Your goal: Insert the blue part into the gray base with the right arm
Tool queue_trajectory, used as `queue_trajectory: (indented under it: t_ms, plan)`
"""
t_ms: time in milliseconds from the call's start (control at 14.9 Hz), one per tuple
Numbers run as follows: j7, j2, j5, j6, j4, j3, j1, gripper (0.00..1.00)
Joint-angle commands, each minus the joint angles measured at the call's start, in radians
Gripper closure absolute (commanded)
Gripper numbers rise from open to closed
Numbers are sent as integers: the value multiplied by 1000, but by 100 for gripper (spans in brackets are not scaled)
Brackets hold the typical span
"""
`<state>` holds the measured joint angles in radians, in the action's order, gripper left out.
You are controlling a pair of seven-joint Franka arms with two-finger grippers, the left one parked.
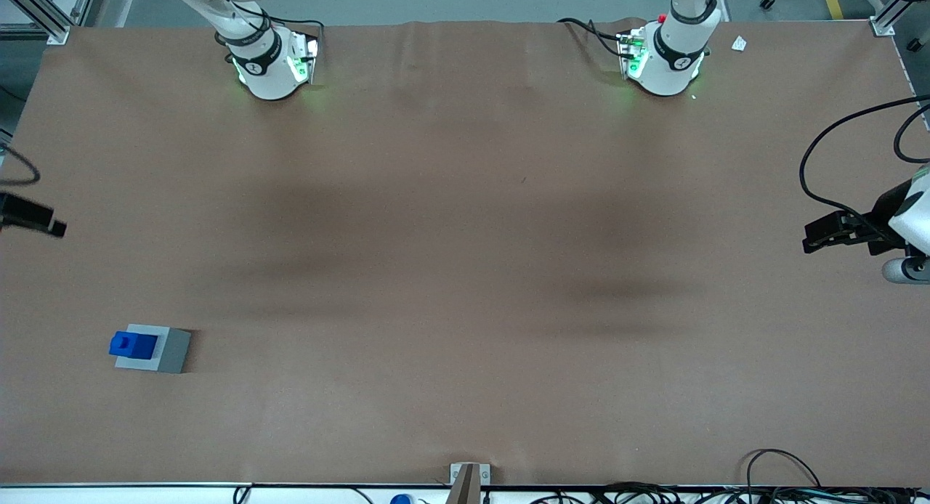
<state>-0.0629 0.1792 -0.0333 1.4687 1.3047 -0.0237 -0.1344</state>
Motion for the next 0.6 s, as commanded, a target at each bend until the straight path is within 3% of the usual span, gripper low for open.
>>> queue_trajectory:
  t_ms: [0, 536]
  plan:
    - [40, -211, 1, 84, 273, -2, 16, 0]
    - [142, -214, 21, 88, 265, -1, 42, 0]
